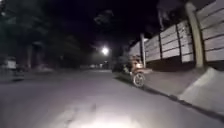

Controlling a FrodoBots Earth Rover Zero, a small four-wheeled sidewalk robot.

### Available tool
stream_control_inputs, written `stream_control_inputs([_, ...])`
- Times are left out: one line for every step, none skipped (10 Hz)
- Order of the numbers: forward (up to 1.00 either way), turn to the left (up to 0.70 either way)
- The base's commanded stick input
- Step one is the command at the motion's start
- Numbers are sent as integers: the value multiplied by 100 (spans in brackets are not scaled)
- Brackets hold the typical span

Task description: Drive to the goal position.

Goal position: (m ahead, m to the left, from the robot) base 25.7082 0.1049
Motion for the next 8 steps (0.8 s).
stream_control_inputs([70, 0])
stream_control_inputs([70, 0])
stream_control_inputs([70, 0])
stream_control_inputs([70, 0])
stream_control_inputs([70, 0])
stream_control_inputs([70, 0])
stream_control_inputs([70, 0])
stream_control_inputs([70, -31])
